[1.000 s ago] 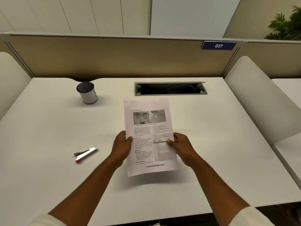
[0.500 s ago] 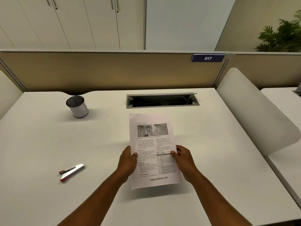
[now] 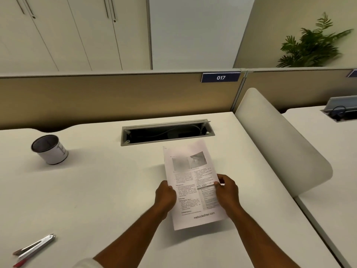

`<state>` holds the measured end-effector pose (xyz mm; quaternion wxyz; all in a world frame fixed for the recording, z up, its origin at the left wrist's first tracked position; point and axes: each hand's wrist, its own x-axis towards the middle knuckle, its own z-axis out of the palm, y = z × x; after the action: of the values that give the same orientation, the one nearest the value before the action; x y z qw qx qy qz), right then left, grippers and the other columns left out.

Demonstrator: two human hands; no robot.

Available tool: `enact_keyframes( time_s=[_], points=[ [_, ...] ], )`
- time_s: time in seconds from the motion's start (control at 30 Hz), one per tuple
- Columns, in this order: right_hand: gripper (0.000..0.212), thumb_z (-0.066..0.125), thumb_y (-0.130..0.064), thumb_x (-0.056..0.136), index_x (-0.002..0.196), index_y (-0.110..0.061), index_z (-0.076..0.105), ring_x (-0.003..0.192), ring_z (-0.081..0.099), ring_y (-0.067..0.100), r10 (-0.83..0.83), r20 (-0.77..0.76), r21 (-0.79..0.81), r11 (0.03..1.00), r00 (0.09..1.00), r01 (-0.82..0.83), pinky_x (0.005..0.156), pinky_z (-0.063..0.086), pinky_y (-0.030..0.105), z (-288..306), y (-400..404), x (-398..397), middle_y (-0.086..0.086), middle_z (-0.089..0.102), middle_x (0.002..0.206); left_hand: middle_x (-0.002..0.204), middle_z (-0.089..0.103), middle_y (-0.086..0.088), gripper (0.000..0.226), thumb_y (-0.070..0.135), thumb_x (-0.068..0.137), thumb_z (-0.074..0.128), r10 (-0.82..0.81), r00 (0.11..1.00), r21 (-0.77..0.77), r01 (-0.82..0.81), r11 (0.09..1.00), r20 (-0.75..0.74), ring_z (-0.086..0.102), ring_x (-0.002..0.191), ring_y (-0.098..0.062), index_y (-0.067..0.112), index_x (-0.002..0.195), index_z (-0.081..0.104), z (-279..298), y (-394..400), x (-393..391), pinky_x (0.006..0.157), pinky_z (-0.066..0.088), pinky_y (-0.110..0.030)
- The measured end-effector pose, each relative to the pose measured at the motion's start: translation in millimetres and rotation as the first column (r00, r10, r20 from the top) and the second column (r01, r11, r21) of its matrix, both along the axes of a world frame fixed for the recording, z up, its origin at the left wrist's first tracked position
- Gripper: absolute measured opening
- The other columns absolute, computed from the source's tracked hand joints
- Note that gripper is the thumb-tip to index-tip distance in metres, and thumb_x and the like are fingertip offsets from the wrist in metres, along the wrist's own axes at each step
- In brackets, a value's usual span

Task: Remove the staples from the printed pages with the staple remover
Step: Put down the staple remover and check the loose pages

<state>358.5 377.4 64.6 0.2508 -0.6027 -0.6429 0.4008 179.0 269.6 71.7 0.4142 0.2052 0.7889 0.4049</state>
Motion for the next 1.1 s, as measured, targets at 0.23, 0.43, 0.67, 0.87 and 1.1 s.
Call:
enact_keyframes(
  time_s=[0.23, 0.43, 0.67, 0.87, 1.1],
  points=[
    [0.025, 0.062, -0.007, 0.097, 0.12, -0.011, 0.071, 0.099, 0.065, 0.021, -0.103, 0.045, -0.027, 0.994, 0.994, 0.104, 0.084, 0.049, 0.029, -9.8, 100.8, 28.4, 0.006, 0.073, 0.116, 0.103, 0.072, -0.01, 0.02, 0.007, 0.096, 0.047, -0.017, 0.994, -0.017, 0.019, 1.0, 0.109, 0.073, 0.088, -0.031, 0.0, 0.097, 0.066, -11.6, 92.6, 11.2, 0.076, 0.063, -0.048],
    [0.026, 0.068, -0.006, 0.094, 0.119, -0.011, 0.071, 0.096, 0.066, 0.02, -0.171, 0.057, -0.073, 0.982, 0.984, 0.175, 0.08, 0.047, 0.026, -31.7, 158.9, 41.0, 0.005, 0.074, 0.11, 0.082, 0.075, -0.016, 0.012, -0.002, 0.087, 0.065, 0.071, 0.984, -0.031, -0.067, 0.997, 0.165, 0.076, 0.07, -0.032, -0.002, 0.076, 0.067, -31.2, 146.0, 12.1, 0.062, 0.064, -0.047],
    [0.024, 0.068, -0.008, 0.093, 0.117, -0.011, 0.073, 0.098, 0.069, 0.021, -0.202, 0.069, -0.083, 0.975, 0.977, 0.207, 0.089, 0.054, 0.033, -48.6, 183.2, 46.1, 0.004, 0.076, 0.109, 0.064, 0.073, -0.015, 0.017, -0.004, 0.085, 0.063, 0.093, 0.981, -0.039, -0.088, 0.995, 0.171, 0.072, 0.052, -0.028, -0.006, 0.07, 0.072, -40.4, 171.2, 10.4, 0.057, 0.064, -0.043],
    [0.026, 0.068, -0.014, 0.095, 0.12, -0.009, 0.072, 0.103, 0.069, 0.024, -0.182, 0.108, -0.043, 0.981, 0.977, 0.187, 0.093, 0.054, 0.034, -53.5, 185.8, 41.9, 0.006, 0.075, 0.113, 0.076, 0.075, -0.014, 0.013, 0.006, 0.085, 0.076, 0.061, 0.997, -0.037, -0.059, 0.998, 0.056, 0.075, 0.059, -0.026, 0.0, 0.076, 0.07, -35.4, 174.6, 13.8, 0.056, 0.064, -0.041],
    [0.043, 0.069, -0.029, 0.095, 0.132, -0.008, 0.065, 0.116, 0.065, 0.031, -0.107, 0.294, 0.024, 0.994, 0.95, 0.104, 0.102, 0.052, 0.041, -52.7, 189.6, 37.4, 0.012, 0.067, 0.13, 0.068, 0.074, -0.015, 0.015, 0.011, 0.085, 0.076, -0.005, 0.998, -0.062, 0.001, 0.998, -0.065, 0.075, 0.067, -0.031, 0.0, 0.074, 0.076, -34.5, 177.0, 11.7, 0.075, 0.064, -0.045]
  ],
)
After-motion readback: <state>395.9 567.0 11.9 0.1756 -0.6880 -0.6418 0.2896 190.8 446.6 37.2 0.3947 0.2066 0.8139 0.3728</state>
